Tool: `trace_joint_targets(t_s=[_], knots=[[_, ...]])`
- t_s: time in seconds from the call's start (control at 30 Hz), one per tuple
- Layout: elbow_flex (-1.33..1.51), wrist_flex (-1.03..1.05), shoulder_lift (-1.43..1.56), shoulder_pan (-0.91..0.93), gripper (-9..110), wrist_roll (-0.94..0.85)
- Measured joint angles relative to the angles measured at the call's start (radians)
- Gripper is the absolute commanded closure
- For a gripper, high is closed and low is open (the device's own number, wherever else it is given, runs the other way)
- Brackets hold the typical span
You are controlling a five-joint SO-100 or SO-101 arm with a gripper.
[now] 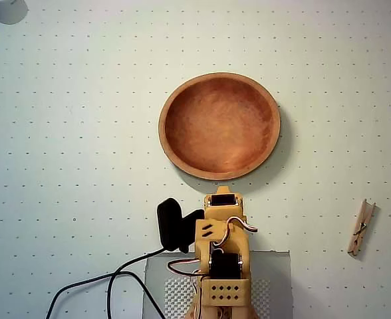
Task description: Grasp a clothespin and put it in the bowl.
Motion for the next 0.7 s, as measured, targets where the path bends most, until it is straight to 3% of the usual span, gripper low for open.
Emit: trace_joint_targets(t_s=[0.7], knots=[[0.0, 0.0, 0.0, -0.003, 104, 0.0]])
